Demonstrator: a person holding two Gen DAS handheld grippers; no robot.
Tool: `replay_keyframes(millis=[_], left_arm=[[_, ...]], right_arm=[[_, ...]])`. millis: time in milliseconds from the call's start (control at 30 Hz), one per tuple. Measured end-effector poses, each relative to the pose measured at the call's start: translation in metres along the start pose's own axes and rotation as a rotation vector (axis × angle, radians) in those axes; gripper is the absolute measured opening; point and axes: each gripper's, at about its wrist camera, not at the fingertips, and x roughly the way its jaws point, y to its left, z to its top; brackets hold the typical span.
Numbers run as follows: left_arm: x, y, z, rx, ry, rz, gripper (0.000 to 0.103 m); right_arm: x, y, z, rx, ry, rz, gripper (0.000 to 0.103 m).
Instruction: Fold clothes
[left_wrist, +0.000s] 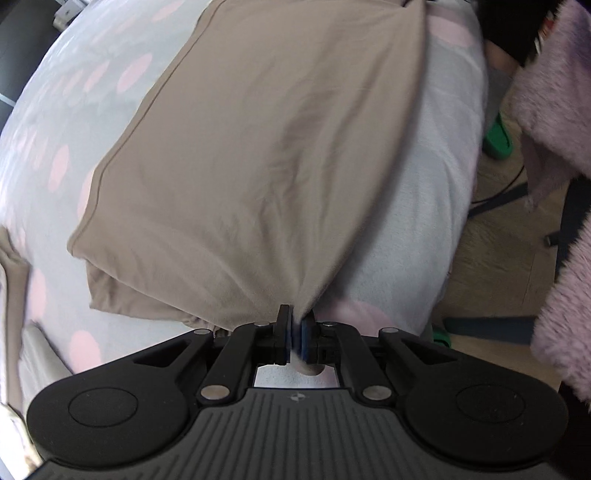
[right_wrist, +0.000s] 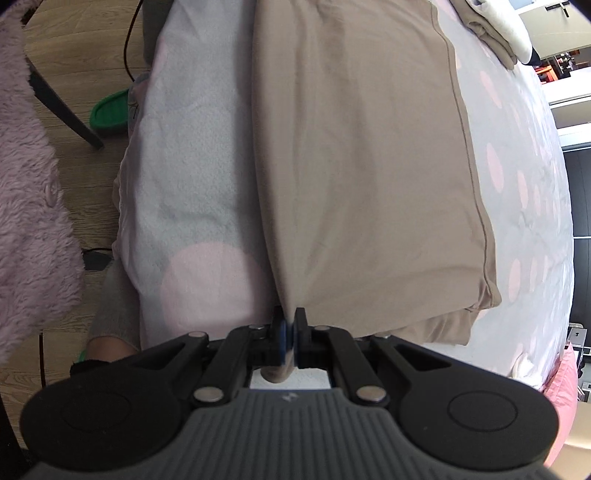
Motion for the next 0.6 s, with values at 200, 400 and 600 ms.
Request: replay_keyframes(millis=[200, 400, 600], left_arm=[[-0.019, 0.003, -0.003, -0.014, -0.018, -0.044, 0.024], [-0.052, 0.024, -0.002, -0.121, -0.098, -0.083, 0.042], [-0.058, 0.051, 0.014, -0.286, -0.168, -0.052, 0.042]], right_arm=[[-0.018, -0.007, -0.001, 0.035, -0.031, 0.055, 0.029], [-0.052, -0.036, -0.010, 0.182, -0.107, 0.097, 0.041], [-0.046, -0.097, -0.026, 0.562, -0.109, 0.080, 0.041]])
